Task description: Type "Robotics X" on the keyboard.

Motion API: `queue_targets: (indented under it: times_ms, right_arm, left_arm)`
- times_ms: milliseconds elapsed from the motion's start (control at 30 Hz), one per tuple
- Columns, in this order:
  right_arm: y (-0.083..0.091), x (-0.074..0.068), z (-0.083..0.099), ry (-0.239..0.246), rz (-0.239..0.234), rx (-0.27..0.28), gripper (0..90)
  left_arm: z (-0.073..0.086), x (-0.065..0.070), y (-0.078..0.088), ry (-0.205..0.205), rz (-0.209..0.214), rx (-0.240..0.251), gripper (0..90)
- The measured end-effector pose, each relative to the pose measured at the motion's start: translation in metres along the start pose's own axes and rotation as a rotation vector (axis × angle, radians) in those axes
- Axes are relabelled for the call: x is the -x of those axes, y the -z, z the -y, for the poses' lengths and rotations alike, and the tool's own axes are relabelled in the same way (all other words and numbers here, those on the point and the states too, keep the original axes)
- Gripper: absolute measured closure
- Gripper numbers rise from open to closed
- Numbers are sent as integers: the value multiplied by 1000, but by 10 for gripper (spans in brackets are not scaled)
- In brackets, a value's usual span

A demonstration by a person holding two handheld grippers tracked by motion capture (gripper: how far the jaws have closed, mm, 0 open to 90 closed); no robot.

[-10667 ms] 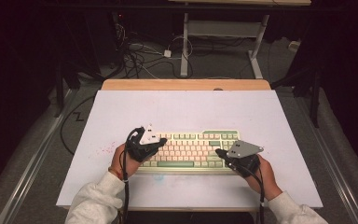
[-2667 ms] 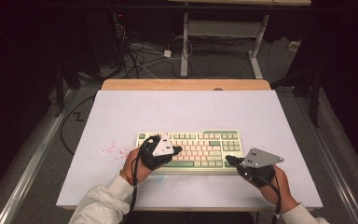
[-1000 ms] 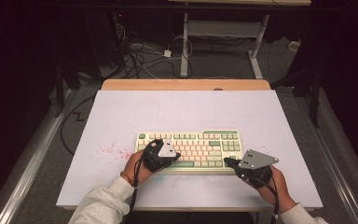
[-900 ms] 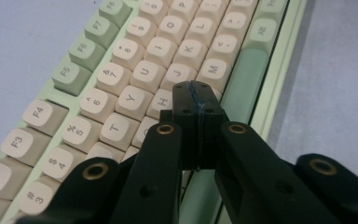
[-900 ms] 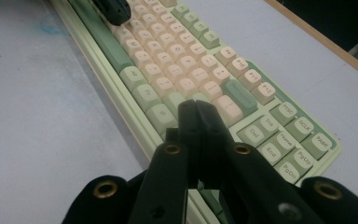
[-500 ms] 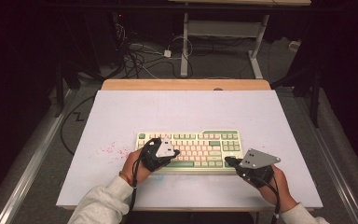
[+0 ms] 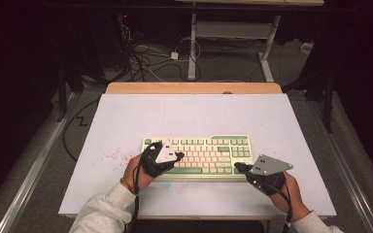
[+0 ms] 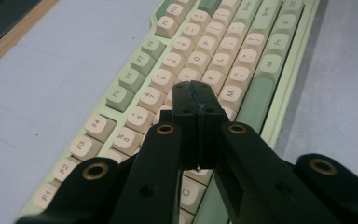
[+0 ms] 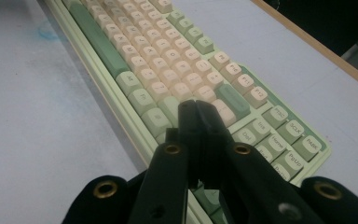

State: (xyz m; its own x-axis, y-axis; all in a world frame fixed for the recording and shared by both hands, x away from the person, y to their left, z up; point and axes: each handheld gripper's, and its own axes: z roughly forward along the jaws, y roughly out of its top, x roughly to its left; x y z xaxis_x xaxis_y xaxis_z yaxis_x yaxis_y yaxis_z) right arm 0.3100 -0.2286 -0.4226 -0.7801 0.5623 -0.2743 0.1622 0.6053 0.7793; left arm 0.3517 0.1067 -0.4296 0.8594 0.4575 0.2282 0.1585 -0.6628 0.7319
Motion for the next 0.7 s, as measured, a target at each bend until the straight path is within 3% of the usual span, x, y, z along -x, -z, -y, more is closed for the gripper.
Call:
queue_targets:
  times_ms: [700]
  right_arm:
    - [1,1,0,-7,6,5,900]
  left_arm:
    - [10,-5,13,13,-39,18,849]
